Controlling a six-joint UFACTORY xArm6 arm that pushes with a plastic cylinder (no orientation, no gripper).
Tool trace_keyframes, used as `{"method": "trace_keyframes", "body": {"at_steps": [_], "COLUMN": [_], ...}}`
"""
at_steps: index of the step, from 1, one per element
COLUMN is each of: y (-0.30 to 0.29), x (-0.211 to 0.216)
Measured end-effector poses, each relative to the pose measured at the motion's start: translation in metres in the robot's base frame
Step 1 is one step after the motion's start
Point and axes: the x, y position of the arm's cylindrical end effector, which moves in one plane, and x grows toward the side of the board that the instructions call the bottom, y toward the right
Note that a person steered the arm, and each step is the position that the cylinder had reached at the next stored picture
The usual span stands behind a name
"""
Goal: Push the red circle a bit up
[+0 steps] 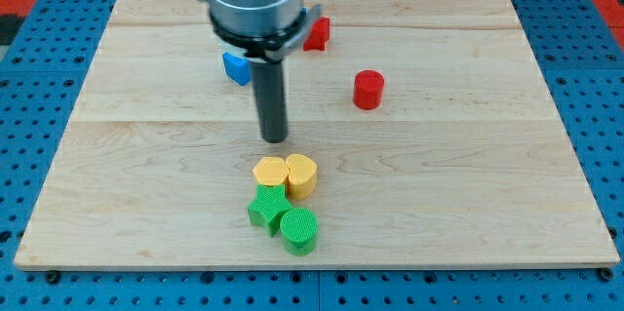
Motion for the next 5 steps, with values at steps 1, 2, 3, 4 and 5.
{"method": "trace_keyframes", "body": {"at_steps": [1,2,3,4,5], "y": [0.044,0.076,0.081,0.063,0.031], "x": [-0.004,-0.016,-0.046,-0.084,-0.096]}}
